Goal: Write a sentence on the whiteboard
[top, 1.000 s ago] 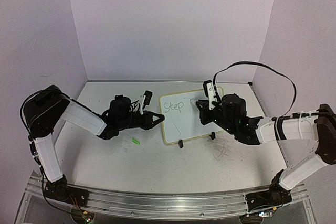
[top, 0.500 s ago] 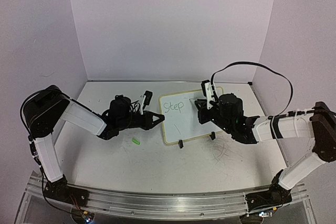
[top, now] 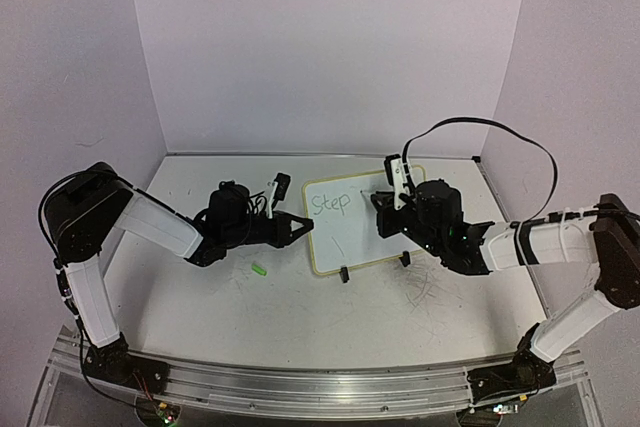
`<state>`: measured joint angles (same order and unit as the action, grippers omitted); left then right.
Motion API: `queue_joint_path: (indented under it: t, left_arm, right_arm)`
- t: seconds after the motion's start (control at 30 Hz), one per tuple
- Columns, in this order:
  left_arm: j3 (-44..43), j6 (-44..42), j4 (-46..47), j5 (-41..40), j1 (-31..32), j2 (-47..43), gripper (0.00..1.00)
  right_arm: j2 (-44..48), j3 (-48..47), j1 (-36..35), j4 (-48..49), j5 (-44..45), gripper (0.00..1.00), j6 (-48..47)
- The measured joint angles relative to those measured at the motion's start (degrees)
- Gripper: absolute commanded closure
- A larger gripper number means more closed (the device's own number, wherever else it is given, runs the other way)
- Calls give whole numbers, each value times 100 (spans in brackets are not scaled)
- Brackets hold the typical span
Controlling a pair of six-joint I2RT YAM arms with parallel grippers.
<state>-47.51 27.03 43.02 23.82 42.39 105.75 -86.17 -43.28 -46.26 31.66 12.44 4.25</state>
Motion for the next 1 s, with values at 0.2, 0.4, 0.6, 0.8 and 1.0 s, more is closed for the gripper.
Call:
queue_joint_path:
  t: [0.2, 0.4, 0.6, 0.8, 1.0]
  left_arm:
    - [-2, 0, -6, -8, -1, 0, 100]
    - [0, 0, -8, -8, 0, 0, 100]
    - [0, -2, -6, -3, 0, -4, 100]
    - [0, -2, -6, -1, 0, -4, 100]
    - [0, -4, -6, -1, 0, -4, 100]
  right_arm:
    - [11, 131, -2, -1, -51, 100, 155]
    - [73, 271, -2, -23, -132, 100, 269]
    - [226, 348, 0, -255, -73, 100, 331]
    - [477, 358, 0, -308, -3, 100, 273]
    - [250, 114, 4, -213, -326, 100, 209]
